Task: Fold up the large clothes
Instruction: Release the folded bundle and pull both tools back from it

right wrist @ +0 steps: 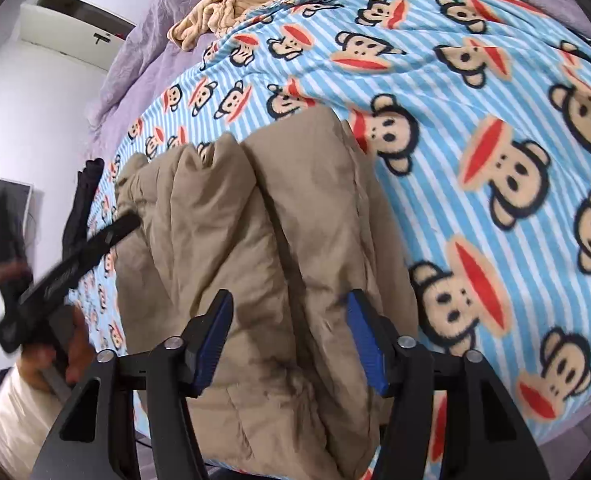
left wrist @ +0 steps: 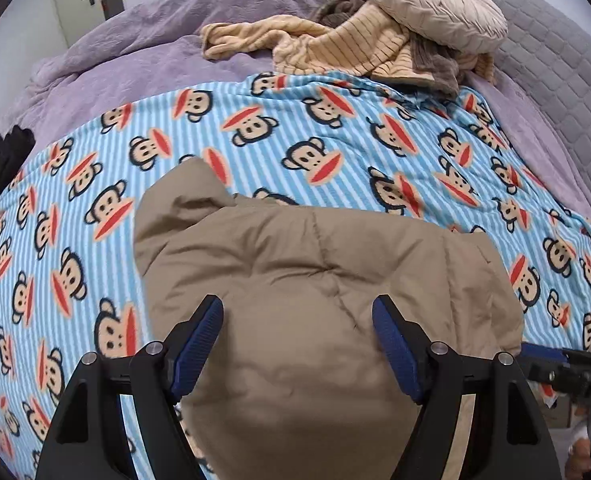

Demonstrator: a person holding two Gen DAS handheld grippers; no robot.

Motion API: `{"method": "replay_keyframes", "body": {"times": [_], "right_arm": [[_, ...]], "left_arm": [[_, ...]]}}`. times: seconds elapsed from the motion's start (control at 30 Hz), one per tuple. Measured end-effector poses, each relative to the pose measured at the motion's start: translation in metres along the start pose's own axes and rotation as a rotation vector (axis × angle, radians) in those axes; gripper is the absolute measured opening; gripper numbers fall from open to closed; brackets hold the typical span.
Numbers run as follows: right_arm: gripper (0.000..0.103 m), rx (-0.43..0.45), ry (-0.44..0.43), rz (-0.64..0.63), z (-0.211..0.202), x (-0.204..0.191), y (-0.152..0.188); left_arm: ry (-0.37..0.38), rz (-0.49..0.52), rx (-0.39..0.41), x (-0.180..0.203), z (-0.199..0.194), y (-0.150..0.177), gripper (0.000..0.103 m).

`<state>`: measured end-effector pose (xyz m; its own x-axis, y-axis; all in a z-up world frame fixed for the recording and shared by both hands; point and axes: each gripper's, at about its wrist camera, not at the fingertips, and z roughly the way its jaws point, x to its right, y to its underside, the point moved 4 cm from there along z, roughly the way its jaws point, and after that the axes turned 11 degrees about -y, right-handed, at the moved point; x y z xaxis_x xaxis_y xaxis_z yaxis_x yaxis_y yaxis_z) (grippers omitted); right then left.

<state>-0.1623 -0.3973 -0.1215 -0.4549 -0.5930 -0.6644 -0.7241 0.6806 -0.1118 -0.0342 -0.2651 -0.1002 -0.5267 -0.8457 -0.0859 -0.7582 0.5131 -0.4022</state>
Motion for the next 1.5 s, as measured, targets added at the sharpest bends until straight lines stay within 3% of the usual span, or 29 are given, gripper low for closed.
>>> {"method": "replay_keyframes", "body": {"times": [0.23,0.27,0.3,0.33,0.4,0.7,0.93,1.23,1.27,1.4,1.5], "right_arm": [[0.069,-0.066,-0.182,0.052,0.028,-0.003,-0.036],[0.057,-0.08,-0.2,0.049,0.035,-0.004,-0.037],[0.027,-0.098,-0.195,0.042,0.042,-0.005,-0.038],[0.017,-0.126,-0.163,0.033,0.05,-0.003,-0.036],[0.01,-0.15,-0.089,0.01,0.06,0.002,-0.033],[0.007,-0.184,-0.056,0.015,0.07,0.017,-0.011],[0.011,-0.122,0.031,-0.041,0.03,0.0,-0.001],[0.012,-0.052,0.109,-0.013,-0.005,-0.006,0.022],[0.014,-0.045,0.112,-0.011,-0.008,-0.006,0.025],[0.039,-0.02,0.13,-0.009,-0.012,-0.011,0.035],[0.042,-0.003,0.135,-0.014,-0.014,-0.017,0.042]], "left_arm": [[0.027,-0.134,-0.137,-0.031,-0.001,0.065,0.077],[0.028,-0.153,-0.153,-0.03,0.001,0.074,0.08],[0.027,-0.168,-0.159,-0.029,0.003,0.081,0.086],[0.024,-0.179,-0.16,-0.026,0.005,0.087,0.086],[0.007,-0.195,-0.157,-0.021,0.008,0.096,0.087],[-0.014,-0.192,-0.18,-0.015,0.007,0.104,0.087],[-0.038,-0.145,-0.177,-0.017,-0.004,0.1,0.087],[-0.036,-0.142,-0.168,-0.029,-0.024,0.108,0.087],[-0.038,-0.137,-0.169,-0.03,-0.024,0.11,0.101],[-0.039,-0.123,-0.164,-0.034,-0.029,0.118,0.103],[-0.035,-0.116,-0.163,-0.036,-0.032,0.123,0.103]]}}
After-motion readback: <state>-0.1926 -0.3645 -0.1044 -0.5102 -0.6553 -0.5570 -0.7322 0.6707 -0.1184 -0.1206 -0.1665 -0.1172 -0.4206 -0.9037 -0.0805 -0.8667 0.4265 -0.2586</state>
